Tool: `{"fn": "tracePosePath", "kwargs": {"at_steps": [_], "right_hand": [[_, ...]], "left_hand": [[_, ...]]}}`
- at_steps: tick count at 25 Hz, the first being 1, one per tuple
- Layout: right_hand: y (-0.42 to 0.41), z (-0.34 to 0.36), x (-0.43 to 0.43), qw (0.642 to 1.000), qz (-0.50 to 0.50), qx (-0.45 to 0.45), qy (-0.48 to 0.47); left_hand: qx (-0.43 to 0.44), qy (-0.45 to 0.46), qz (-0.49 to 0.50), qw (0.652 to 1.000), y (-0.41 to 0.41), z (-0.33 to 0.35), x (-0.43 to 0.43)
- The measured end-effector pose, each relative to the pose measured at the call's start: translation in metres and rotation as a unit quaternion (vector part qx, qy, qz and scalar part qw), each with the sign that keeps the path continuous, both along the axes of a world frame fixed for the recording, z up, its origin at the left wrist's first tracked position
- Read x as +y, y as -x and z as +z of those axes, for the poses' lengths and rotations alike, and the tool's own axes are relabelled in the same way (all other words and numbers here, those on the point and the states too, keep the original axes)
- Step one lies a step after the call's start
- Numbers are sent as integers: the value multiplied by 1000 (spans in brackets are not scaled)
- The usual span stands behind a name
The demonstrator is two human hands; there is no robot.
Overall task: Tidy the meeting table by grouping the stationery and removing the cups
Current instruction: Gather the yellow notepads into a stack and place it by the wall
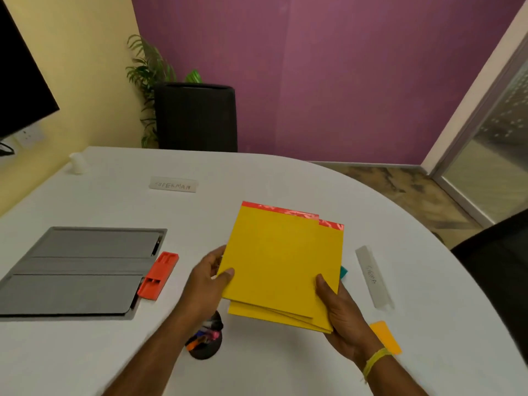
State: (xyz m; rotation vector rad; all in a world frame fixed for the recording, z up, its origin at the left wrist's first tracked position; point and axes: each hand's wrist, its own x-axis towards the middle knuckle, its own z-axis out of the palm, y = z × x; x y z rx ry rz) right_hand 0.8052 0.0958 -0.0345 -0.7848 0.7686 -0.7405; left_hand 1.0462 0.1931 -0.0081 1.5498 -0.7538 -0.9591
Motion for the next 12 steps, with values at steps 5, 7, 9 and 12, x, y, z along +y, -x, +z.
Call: {"fn": "tracePosePath", "kwargs": {"at_steps": [5, 7, 9, 12], "right_hand": [[58, 9, 49, 998, 51, 37, 28], [82, 0, 62, 992, 84, 86, 48], [100, -6, 71, 982, 115, 138, 66], [110, -15, 81, 966, 81, 212, 124]], "left_hand": [[93, -40, -30, 994, 72, -5, 52], [97, -66, -18, 993, 94, -23, 75], [78, -79, -52, 992, 108, -38, 101], [0, -106, -74, 992, 131, -56, 122]]}}
